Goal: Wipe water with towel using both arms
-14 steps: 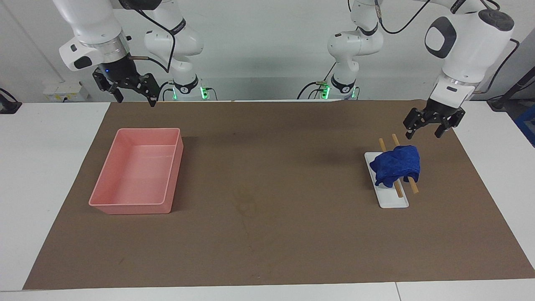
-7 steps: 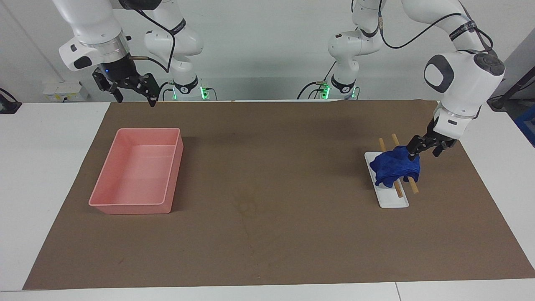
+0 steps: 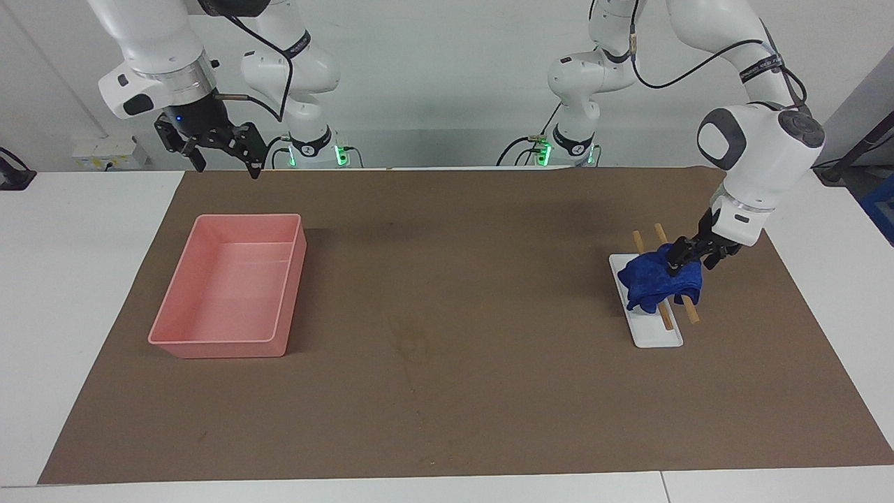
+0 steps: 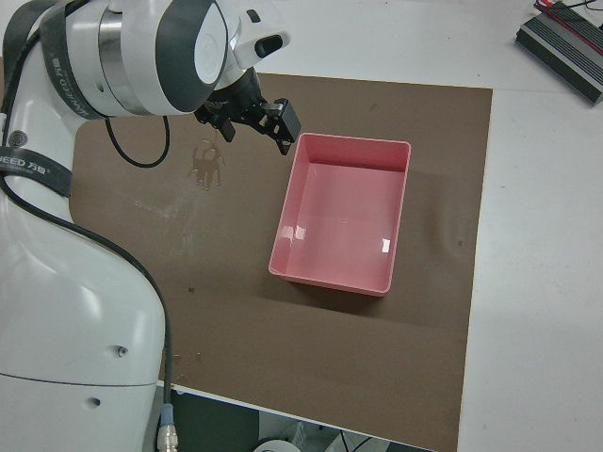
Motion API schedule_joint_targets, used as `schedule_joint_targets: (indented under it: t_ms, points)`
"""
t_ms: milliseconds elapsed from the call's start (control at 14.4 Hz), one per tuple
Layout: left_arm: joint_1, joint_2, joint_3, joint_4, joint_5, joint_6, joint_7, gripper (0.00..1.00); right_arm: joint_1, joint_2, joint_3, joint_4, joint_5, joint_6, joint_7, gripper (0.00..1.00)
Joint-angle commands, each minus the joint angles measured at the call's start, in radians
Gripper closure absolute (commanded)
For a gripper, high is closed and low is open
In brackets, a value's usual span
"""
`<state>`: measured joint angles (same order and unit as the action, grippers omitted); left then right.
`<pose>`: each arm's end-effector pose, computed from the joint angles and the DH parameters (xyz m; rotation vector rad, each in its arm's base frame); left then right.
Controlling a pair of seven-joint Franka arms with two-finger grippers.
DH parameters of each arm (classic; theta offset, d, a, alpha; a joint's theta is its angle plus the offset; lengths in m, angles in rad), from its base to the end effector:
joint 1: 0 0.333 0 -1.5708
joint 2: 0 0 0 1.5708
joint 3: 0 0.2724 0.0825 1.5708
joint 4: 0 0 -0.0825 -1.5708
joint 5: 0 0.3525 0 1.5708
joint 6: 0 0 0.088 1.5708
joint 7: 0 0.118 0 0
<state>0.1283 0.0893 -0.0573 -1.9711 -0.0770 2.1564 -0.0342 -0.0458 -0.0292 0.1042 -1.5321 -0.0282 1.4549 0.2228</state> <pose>0.5542 0.0360 0.3952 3.0604 0.2225 0.1495 0.5022 0.0265 0.5918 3.0925 -0.2590 -0.0672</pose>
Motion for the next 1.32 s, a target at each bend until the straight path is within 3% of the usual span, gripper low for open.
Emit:
schedule_joint_targets:
  t_ms: [0,70,418,697,1045,1254]
  points:
    - [-0.001,-0.023,-0.007,-0.029,-0.018,0.005,-0.007,0.58,-0.011,-0.014,0.005,-0.008,-0.001,-0.004,0.004,0.0]
    - [-0.004,-0.023,-0.007,-0.023,-0.027,-0.018,-0.009,1.0,-0.011,-0.014,0.005,-0.008,-0.001,-0.004,0.004,0.0]
    - [-0.007,-0.008,-0.007,0.087,-0.093,-0.19,-0.013,1.0,-0.011,-0.014,0.005,-0.008,-0.001,-0.004,0.004,0.0]
    - [0.01,-0.017,-0.004,0.158,-0.251,-0.294,-0.136,1.0,0.0,-0.015,0.006,-0.01,-0.001,-0.007,0.004,0.0]
    - [-0.007,-0.057,-0.012,0.19,-0.343,-0.418,-0.574,1.0,0.004,-0.017,0.015,-0.01,0.068,0.004,0.033,0.0]
    - [-0.009,-0.085,-0.016,0.187,-0.488,-0.47,-0.868,1.0,0.004,-0.015,0.034,-0.01,0.19,0.012,0.176,0.0]
